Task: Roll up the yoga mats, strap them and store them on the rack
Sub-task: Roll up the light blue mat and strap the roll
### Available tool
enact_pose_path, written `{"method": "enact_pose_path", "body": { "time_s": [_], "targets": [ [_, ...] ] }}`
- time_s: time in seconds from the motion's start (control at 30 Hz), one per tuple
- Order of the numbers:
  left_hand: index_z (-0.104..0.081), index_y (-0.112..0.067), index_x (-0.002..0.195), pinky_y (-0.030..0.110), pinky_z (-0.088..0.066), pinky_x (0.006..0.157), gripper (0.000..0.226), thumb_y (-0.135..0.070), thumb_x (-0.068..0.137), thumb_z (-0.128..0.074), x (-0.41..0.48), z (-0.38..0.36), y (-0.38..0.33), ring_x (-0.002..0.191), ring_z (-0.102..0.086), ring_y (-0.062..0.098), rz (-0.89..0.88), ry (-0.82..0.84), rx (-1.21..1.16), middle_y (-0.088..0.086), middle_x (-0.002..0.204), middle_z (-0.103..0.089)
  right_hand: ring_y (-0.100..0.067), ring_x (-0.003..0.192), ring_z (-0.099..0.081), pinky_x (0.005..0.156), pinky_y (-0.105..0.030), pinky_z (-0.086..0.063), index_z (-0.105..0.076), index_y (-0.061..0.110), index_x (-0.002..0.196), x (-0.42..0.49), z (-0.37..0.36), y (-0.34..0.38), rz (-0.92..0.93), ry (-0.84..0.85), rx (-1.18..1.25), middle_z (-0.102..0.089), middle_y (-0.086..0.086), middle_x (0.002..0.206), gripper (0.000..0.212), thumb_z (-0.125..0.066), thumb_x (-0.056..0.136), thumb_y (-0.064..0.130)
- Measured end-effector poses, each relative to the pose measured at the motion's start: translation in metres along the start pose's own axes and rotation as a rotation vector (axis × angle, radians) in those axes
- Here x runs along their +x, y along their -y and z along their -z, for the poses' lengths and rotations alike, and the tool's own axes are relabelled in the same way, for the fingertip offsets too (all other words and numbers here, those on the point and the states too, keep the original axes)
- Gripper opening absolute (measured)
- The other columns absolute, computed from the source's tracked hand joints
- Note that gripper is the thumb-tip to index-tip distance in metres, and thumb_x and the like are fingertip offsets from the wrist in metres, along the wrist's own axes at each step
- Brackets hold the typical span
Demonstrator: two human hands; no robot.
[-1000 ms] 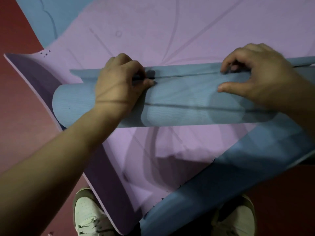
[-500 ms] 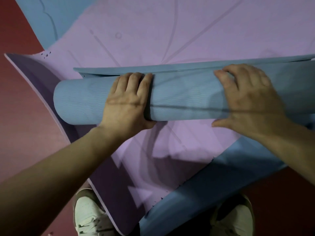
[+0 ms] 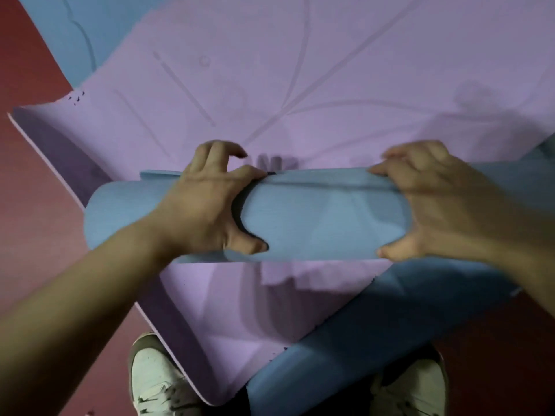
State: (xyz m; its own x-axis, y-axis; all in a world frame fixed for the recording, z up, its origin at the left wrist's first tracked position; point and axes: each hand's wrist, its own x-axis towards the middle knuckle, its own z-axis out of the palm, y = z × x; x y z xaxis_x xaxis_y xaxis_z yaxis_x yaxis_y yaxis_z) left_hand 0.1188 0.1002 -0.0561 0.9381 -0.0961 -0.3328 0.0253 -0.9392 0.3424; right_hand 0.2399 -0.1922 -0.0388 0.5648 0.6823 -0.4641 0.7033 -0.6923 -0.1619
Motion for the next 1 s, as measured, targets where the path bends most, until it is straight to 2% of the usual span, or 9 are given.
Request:
{"method": "enact_pose_path", "body": {
  "time_s": [0.07,0.23,0.3,0.43,0.63,0.77,0.9,0.93,1.0],
  "targets": [
    [-0.054,-0.033,0.134,0.04,-0.029,0.108,0.105,-0.078,0.04,-0.063,0.011,0.01,0.002,0.139,-0.016,0.018,0.039,0.083,-0.078,0.007,0.141,-0.029,-0.029,0.14,-0.025,0.113,-0.047,-0.032,-0.047,0.019,0.13,0.016,0.009,-0.003,0.026,0.05,0.08,-0.035,-0.01,0.146,0.119,-0.053,0.033,0.088],
    [-0.049,-0.035,0.132,0.04,-0.028,0.115,0.103,-0.076,0.039,-0.063,0.015,0.013,0.0,0.146,-0.017,0.02,0.049,0.155,-0.11,0.004,0.151,-0.022,-0.016,0.13,-0.043,0.107,-0.038,-0.039,-0.021,0.038,0.147,0.052,0.029,0.013,-0.021,0.361,0.283,-0.041,0.011,0.143,0.138,-0.061,0.027,0.093],
    [-0.049,-0.033,0.131,0.041,-0.029,0.115,0.102,-0.075,0.04,-0.064,0.013,0.013,0.001,0.146,-0.019,0.019,0.044,0.15,-0.125,0.004,0.151,-0.026,-0.016,0.119,-0.05,0.101,-0.038,-0.043,-0.028,0.042,0.144,0.061,0.028,0.018,-0.016,0.404,0.289,-0.048,0.014,0.136,0.134,-0.06,0.024,0.094],
    [-0.047,-0.027,0.133,0.033,-0.033,0.114,0.107,-0.076,0.039,-0.064,0.008,0.008,-0.002,0.146,-0.026,0.014,0.012,0.157,-0.103,0.0,0.154,-0.034,-0.012,0.106,-0.049,0.094,-0.036,-0.044,-0.041,0.045,0.126,0.054,0.013,0.018,0.022,0.27,0.293,-0.047,0.017,0.112,0.111,-0.055,0.028,0.093],
    [-0.035,-0.027,0.133,0.028,-0.032,0.108,0.115,-0.087,0.038,-0.061,0.005,0.005,-0.011,0.116,-0.049,0.013,0.051,0.182,-0.044,-0.01,0.127,-0.052,-0.016,0.114,-0.048,0.098,-0.035,-0.041,-0.041,0.036,0.131,0.044,0.008,0.025,0.035,0.139,0.196,-0.047,0.01,0.117,0.114,-0.055,0.034,0.094],
    [-0.014,-0.03,0.153,0.03,-0.025,0.116,0.139,-0.09,0.037,-0.06,0.046,-0.004,-0.057,0.135,-0.04,0.012,-0.055,0.33,-0.075,-0.011,0.146,-0.041,-0.018,0.112,-0.046,0.095,-0.035,-0.037,-0.043,0.031,0.133,0.029,0.001,0.032,0.01,-0.003,0.101,-0.046,0.006,0.115,0.111,-0.063,0.04,0.088],
    [-0.036,-0.042,0.141,0.033,-0.041,0.104,0.116,-0.083,0.038,-0.071,0.065,0.002,-0.064,0.12,-0.051,0.008,-0.034,0.389,-0.214,-0.02,0.131,-0.053,-0.016,0.087,-0.054,0.079,-0.028,-0.044,-0.063,0.015,0.094,-0.026,-0.017,0.039,0.105,-0.545,0.516,-0.056,0.004,0.093,0.044,-0.074,0.07,0.05],
    [-0.039,-0.044,0.138,0.033,-0.041,0.104,0.113,-0.082,0.036,-0.07,0.064,0.002,-0.062,0.119,-0.052,0.007,-0.039,0.371,-0.223,-0.022,0.129,-0.053,-0.011,0.076,-0.052,0.07,-0.023,-0.041,-0.062,0.016,0.081,-0.046,-0.024,0.043,0.063,-0.59,0.647,-0.054,0.009,0.081,0.029,-0.072,0.075,0.042],
    [-0.039,-0.046,0.138,0.03,-0.041,0.103,0.114,-0.083,0.034,-0.067,0.06,0.002,-0.064,0.117,-0.051,0.003,-0.049,0.33,-0.211,-0.027,0.127,-0.052,0.0,0.056,-0.046,0.055,-0.018,-0.034,-0.054,0.02,0.062,-0.081,-0.042,0.052,-0.249,-0.403,0.948,-0.048,0.014,0.06,0.038,-0.068,0.079,0.051]
  ]
}}
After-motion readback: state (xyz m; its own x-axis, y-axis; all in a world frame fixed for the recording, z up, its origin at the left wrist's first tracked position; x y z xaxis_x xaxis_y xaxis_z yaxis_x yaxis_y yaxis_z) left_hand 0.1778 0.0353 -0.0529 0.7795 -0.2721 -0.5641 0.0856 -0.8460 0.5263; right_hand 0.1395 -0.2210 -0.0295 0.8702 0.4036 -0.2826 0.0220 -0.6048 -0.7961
